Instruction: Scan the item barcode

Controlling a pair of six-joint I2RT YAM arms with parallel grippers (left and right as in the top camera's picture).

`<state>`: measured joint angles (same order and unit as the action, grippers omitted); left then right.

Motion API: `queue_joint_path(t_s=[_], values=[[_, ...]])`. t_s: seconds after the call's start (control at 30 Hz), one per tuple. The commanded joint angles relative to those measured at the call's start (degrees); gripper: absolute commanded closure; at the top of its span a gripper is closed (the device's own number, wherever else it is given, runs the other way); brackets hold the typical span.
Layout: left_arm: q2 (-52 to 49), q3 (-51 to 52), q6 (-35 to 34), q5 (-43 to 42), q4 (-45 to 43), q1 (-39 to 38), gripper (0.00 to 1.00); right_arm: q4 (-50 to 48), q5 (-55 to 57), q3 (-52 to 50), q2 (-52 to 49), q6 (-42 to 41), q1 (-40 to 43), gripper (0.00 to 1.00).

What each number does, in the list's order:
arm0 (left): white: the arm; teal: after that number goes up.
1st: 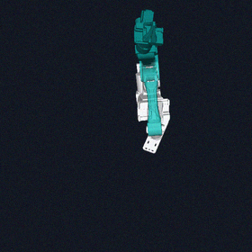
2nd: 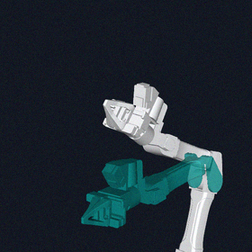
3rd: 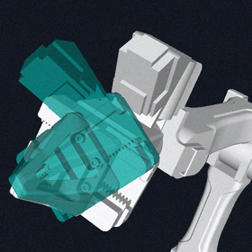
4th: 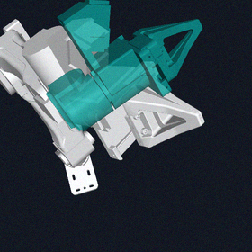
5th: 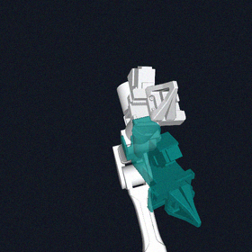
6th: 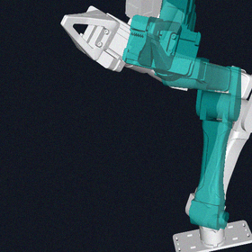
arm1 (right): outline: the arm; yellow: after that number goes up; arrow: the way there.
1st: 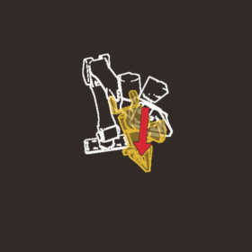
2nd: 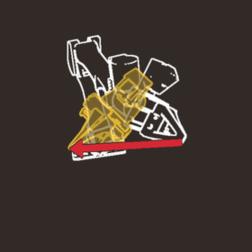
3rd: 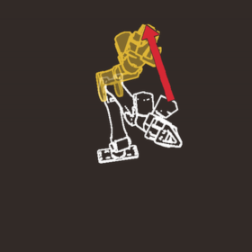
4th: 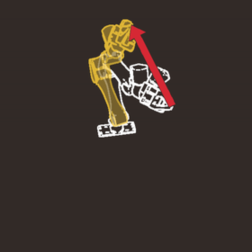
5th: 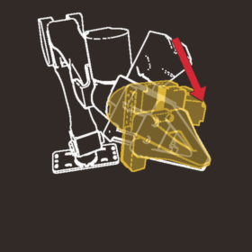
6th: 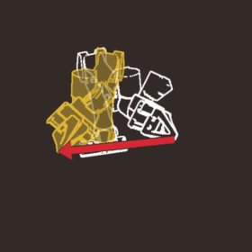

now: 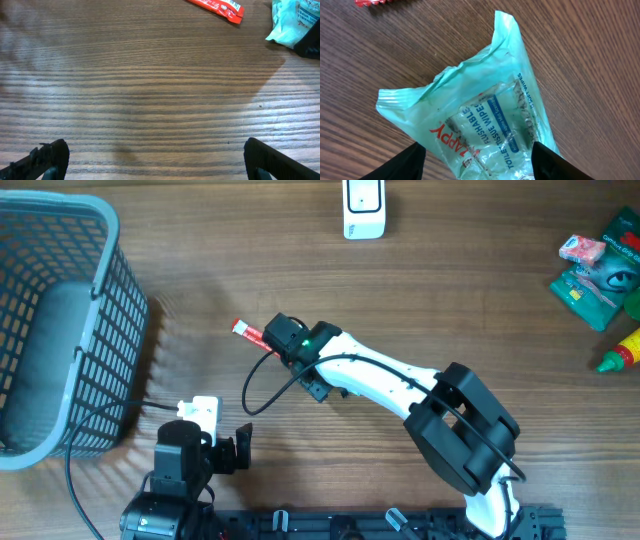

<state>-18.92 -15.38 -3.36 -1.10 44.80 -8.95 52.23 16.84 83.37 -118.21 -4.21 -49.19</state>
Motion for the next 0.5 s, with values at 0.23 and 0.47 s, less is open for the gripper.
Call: queue_joint_path(t_s=[0.23, 0.47], values=[[0.0, 0.1, -0.1, 0.6, -0.2, -0.3, 0.0, -6.4, -3.6, -6.0, -1.8, 2.6, 1.7, 0.44], [0.0, 0.1, -0.1, 0.6, -0.2, -0.3, 0.0, -5.9, -9.1, -5.6, -2.3, -0.6, 1.8, 0.85]])
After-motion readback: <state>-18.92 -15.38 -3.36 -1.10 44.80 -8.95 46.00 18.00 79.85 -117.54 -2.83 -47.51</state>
